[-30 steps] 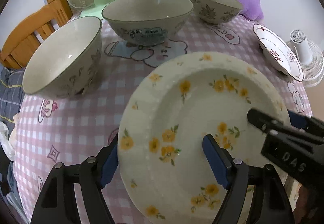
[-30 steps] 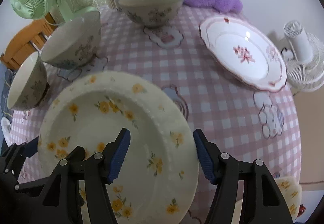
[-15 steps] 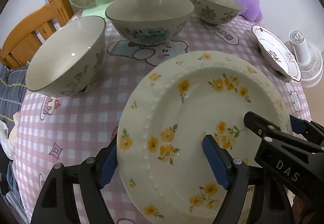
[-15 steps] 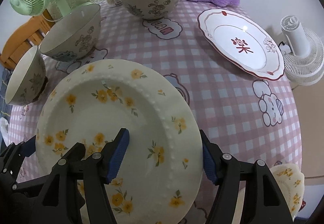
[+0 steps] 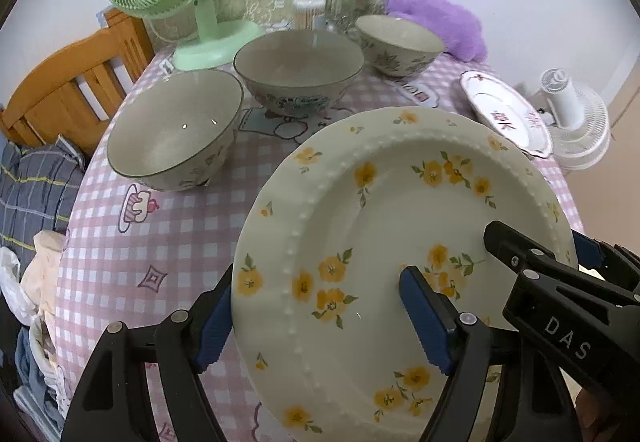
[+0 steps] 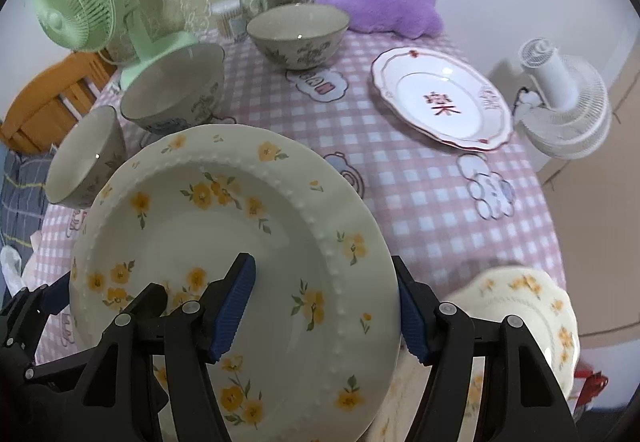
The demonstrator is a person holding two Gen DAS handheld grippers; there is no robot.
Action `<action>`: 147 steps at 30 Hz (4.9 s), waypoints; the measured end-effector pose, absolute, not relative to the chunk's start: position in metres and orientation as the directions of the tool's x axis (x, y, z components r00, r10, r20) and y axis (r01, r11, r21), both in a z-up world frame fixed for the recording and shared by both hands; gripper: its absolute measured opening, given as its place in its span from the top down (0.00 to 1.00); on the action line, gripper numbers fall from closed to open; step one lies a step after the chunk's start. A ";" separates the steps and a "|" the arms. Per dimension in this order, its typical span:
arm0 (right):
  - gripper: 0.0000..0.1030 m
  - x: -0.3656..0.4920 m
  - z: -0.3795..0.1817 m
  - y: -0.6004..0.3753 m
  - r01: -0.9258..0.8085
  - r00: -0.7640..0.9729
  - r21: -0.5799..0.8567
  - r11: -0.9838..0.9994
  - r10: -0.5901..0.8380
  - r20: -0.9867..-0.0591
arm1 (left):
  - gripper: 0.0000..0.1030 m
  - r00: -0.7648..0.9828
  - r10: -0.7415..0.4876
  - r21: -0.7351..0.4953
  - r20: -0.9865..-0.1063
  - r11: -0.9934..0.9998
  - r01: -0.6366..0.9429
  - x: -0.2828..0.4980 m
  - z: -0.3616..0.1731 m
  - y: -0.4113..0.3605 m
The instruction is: Organize plates and bowls
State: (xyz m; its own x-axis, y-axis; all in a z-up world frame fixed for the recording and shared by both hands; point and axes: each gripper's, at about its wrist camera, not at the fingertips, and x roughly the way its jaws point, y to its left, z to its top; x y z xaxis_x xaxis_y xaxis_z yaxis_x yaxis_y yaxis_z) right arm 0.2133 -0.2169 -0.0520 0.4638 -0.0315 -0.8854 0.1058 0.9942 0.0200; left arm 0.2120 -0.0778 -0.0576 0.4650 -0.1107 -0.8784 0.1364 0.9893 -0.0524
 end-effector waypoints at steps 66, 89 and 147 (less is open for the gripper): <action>0.41 0.107 -0.080 -0.442 0.116 0.405 -0.019 0.993 -0.065 -0.912 | 0.23 0.391 -0.124 -0.092 -0.912 0.991 0.100 0.120 -0.102 -0.301; 0.43 0.113 -0.084 -0.442 0.101 0.397 -0.054 0.993 -0.089 -0.913 | 0.20 0.409 0.013 0.061 -0.913 0.993 0.104 0.124 -0.100 -0.306; 0.26 0.164 0.026 -0.337 0.283 0.603 0.048 0.958 -0.139 -0.785 | 0.09 0.542 -0.196 -0.019 -0.817 0.949 0.315 0.217 0.009 -0.206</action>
